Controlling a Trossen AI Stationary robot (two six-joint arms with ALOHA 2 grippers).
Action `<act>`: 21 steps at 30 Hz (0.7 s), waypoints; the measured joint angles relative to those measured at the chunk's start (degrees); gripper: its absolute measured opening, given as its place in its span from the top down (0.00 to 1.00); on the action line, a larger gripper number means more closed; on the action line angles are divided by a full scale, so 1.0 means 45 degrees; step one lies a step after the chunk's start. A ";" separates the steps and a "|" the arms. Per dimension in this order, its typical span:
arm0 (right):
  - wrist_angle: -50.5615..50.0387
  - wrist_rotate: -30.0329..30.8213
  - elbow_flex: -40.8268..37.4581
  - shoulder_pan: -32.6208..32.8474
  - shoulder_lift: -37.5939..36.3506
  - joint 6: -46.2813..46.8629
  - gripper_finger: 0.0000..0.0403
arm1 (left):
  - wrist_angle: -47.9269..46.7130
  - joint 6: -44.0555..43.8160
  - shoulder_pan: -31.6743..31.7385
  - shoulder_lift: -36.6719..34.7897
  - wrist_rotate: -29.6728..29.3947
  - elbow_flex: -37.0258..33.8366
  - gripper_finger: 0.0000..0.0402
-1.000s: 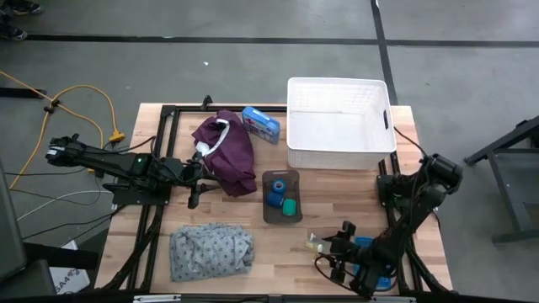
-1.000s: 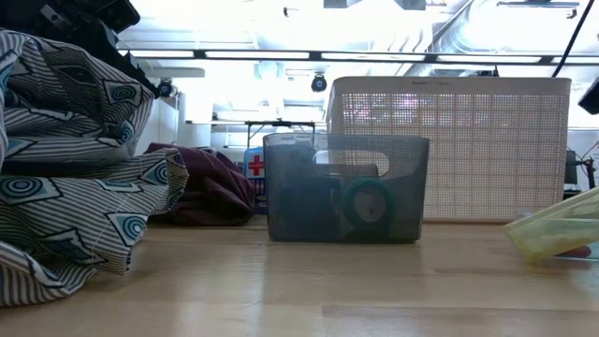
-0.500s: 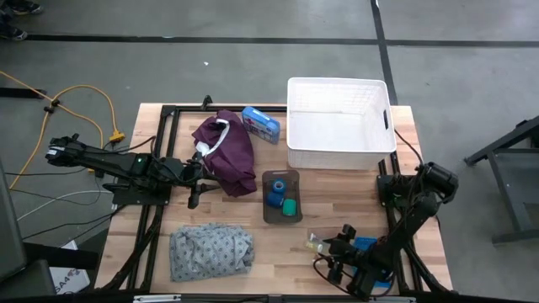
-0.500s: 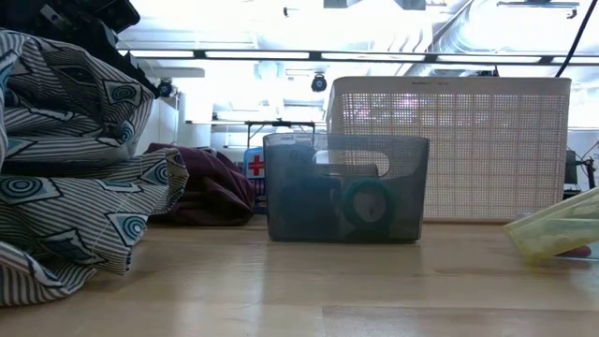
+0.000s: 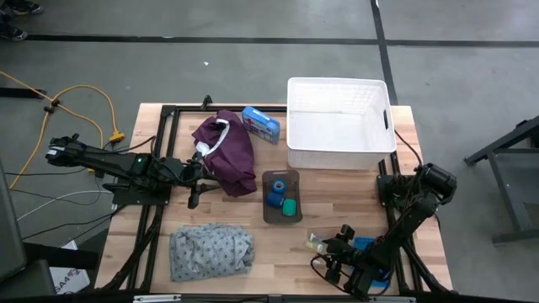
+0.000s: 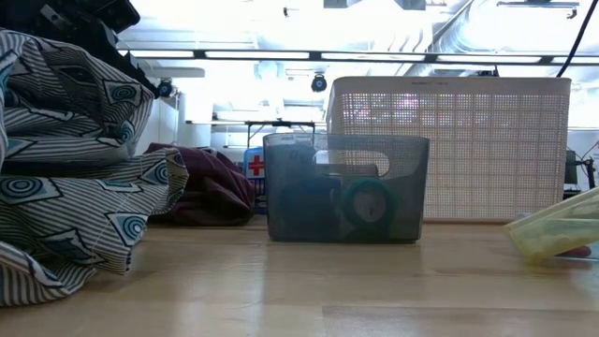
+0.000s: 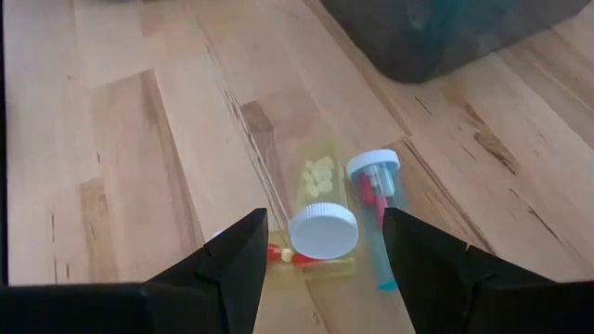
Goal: Pick & Place Medicine items
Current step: Put the top yellow pill bottle into the blue bin
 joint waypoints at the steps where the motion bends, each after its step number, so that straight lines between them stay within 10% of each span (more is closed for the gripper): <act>1: 0.0022 -0.0073 0.0000 -0.0052 0.0000 -0.0010 0.50 | 0.0001 0.0002 0.0003 0.0000 0.0000 0.0000 0.69; 21: 0.0238 -0.1493 0.0000 -0.0755 0.0000 -0.0416 0.50 | 0.0001 0.0004 0.0004 0.0000 0.0000 0.0000 0.69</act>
